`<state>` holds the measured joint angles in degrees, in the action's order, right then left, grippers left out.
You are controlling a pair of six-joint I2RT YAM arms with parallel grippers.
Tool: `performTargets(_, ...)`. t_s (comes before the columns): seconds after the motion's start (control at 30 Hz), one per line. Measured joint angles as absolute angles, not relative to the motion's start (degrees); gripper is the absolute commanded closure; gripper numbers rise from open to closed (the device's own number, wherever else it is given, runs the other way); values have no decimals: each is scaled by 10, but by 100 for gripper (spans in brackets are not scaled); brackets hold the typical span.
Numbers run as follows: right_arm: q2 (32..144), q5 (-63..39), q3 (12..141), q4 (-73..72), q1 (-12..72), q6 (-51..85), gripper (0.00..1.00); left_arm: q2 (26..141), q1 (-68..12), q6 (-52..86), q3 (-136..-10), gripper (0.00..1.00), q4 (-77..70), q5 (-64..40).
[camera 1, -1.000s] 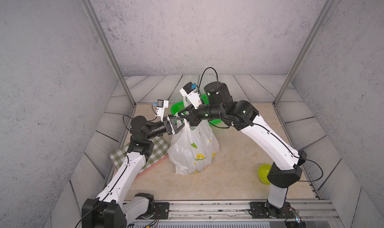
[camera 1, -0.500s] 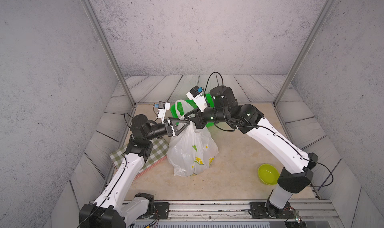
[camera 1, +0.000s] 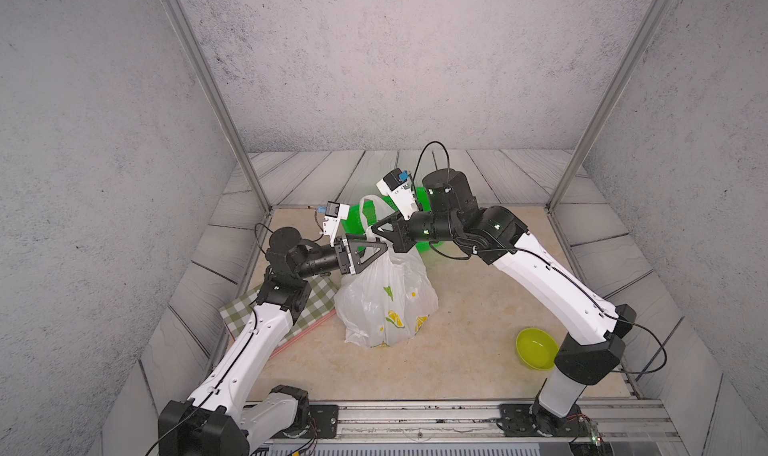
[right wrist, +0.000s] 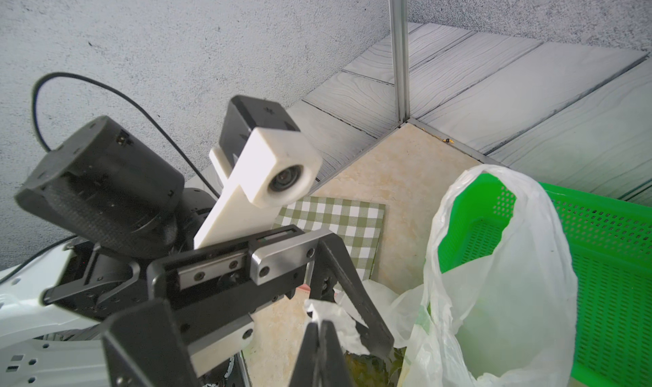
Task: Place the pineapple into a plastic bag & tie a knot
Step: Adjust the plastic bag at the center of the board.
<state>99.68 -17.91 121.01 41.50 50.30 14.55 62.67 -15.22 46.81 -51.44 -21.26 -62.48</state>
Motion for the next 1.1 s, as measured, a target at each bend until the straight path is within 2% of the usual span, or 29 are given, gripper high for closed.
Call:
performTargets(0.1,1010,-180,1222,412,502,157,100,625,-165,436,-522,21,-176,-597)
performTargets(0.23,1024,-180,1226,404,502,169,100,622,-168,406,-522,53,-135,-555)
performTargets(0.3,1027,-180,1226,403,502,173,100,622,-169,399,-522,71,-117,-538)
performTargets(0.37,1027,-179,1226,404,502,174,97,621,-169,392,-522,99,-104,-522)
performTargets(0.47,1027,-170,1226,403,501,171,75,617,-171,378,-523,100,-90,-508)
performTargets(0.53,1023,-156,1228,399,499,165,52,616,-171,370,-521,100,-66,-496)
performTargets(0.63,1016,-119,1232,397,492,151,29,609,-171,366,-503,100,-61,-477)
performTargets(0.83,1032,-35,1272,410,479,108,17,582,-171,369,-448,100,-63,-453)
performTargets(1.1,1143,-19,1362,423,478,57,14,538,-171,375,-387,100,-68,-415)
